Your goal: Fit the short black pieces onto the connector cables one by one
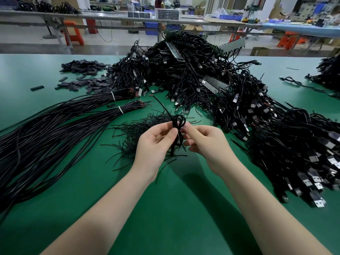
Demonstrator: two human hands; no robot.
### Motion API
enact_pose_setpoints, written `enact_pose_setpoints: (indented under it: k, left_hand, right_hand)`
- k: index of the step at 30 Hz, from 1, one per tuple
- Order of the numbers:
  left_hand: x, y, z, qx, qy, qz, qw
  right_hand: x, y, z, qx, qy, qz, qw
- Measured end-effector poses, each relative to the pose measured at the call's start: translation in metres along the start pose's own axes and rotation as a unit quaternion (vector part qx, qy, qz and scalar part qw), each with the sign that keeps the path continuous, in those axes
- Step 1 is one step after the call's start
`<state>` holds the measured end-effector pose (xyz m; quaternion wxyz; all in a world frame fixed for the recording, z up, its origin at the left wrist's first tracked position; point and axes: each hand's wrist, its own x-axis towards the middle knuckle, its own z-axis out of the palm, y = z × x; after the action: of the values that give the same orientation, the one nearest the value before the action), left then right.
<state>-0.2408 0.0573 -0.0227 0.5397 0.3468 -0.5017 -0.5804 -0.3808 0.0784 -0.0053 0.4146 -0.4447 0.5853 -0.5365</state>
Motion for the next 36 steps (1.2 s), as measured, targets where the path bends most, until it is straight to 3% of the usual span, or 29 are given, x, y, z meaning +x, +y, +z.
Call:
enact_pose_setpoints:
  k: [6, 9, 10, 12, 14, 18, 19, 22, 25, 28, 32, 36]
  left_hand:
    - [-0.001, 0.001, 0.001, -0.006, -0.002, 0.004, 1.0]
    - [-0.001, 0.003, 0.002, -0.031, 0.008, -0.021, 0.999]
    - [-0.001, 0.004, 0.003, -0.036, 0.017, -0.034, 0.999]
    - [-0.001, 0.004, 0.003, -0.042, 0.027, -0.073, 0.996]
    - [-0.002, 0.005, 0.004, -0.046, 0.025, -0.102, 0.993]
    - [-0.003, 0.007, 0.006, -0.008, 0.008, -0.08, 0.997]
    - [-0.003, 0.007, 0.007, -0.014, -0.001, -0.083, 0.996]
    - [-0.004, 0.007, 0.005, 0.005, -0.037, -0.07, 0.997]
    - [-0.004, 0.006, 0.001, -0.028, -0.056, -0.087, 0.994]
    - [-0.002, 0.006, -0.001, -0.06, -0.066, -0.11, 0.99]
    - [0.002, 0.007, -0.003, -0.12, -0.064, -0.149, 0.979]
    - [0.003, 0.009, -0.004, -0.154, -0.077, -0.191, 0.966]
  right_hand:
    - [-0.001, -0.006, -0.004, 0.06, -0.058, 0.017, 0.996]
    - [-0.003, -0.007, -0.002, -0.054, -0.023, -0.085, 0.995]
    - [-0.003, -0.005, 0.001, -0.144, 0.01, -0.154, 0.977]
    - [-0.005, 0.0, 0.005, -0.319, 0.079, -0.311, 0.892]
    - [-0.008, 0.007, 0.007, -0.395, 0.105, -0.415, 0.813]
    - [-0.009, 0.011, 0.005, -0.41, 0.108, -0.465, 0.777]
    - [-0.009, 0.011, 0.004, -0.412, 0.097, -0.458, 0.781]
    - [-0.009, 0.009, 0.003, -0.381, 0.035, -0.37, 0.847]
    - [-0.005, 0.009, 0.002, -0.348, 0.035, -0.399, 0.847]
    - [-0.001, 0.004, -0.001, -0.268, 0.019, -0.384, 0.883]
    - [-0.001, 0.004, -0.004, -0.154, 0.019, -0.258, 0.954]
    - [0.002, 0.004, -0.006, -0.073, -0.046, -0.161, 0.983]
